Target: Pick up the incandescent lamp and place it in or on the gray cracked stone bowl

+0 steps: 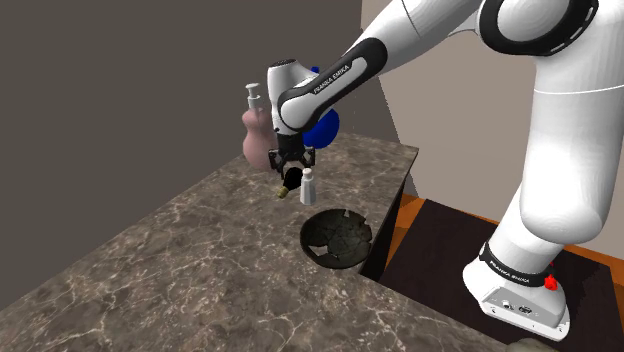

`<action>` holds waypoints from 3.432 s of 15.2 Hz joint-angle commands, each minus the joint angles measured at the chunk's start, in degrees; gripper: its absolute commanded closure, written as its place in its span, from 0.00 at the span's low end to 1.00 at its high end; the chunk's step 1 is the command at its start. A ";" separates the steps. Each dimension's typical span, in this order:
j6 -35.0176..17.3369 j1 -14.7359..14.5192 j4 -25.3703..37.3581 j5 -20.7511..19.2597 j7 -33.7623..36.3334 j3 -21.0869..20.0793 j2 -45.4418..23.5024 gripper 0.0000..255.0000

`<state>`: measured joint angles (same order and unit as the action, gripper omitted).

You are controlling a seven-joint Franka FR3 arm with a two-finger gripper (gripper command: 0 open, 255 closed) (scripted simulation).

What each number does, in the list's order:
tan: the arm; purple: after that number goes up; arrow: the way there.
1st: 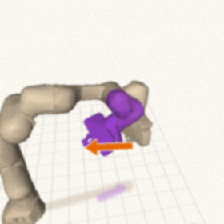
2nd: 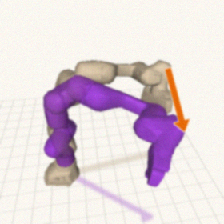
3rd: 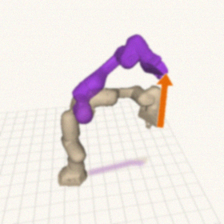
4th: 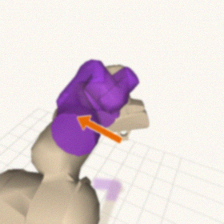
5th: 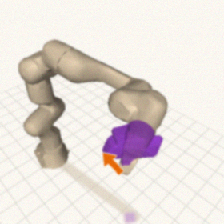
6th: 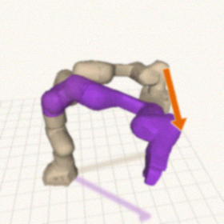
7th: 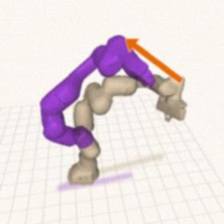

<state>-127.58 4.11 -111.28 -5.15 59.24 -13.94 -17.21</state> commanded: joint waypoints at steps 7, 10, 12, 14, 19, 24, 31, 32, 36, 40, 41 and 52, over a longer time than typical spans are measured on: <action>4.60 0.21 2.06 0.95 -0.61 -0.33 2.63 1.00; 6.64 0.29 3.14 1.29 -0.84 -0.43 3.63 1.00; 6.63 0.26 3.13 1.30 -0.79 -0.45 3.70 1.00; 7.01 -0.42 2.79 3.82 9.20 0.10 3.31 0.00; 4.21 -1.35 0.99 5.70 17.06 0.79 1.70 0.00; 1.77 -1.54 -0.18 5.40 17.27 0.86 0.41 0.00; 1.79 -1.54 -0.16 5.39 17.27 0.86 0.40 1.00; 1.79 -1.54 -0.16 5.39 17.27 0.86 0.40 1.00; 1.79 -1.54 -0.16 5.40 17.27 0.86 0.40 1.00; 1.78 -1.54 -0.17 5.40 17.27 0.86 0.41 1.00; 2.44 -1.50 0.08 5.49 17.24 0.83 0.82 1.00; 9.93 -1.21 3.85 6.35 17.04 0.55 4.63 1.00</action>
<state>-118.50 2.84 -108.03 1.14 76.35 -13.39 -12.83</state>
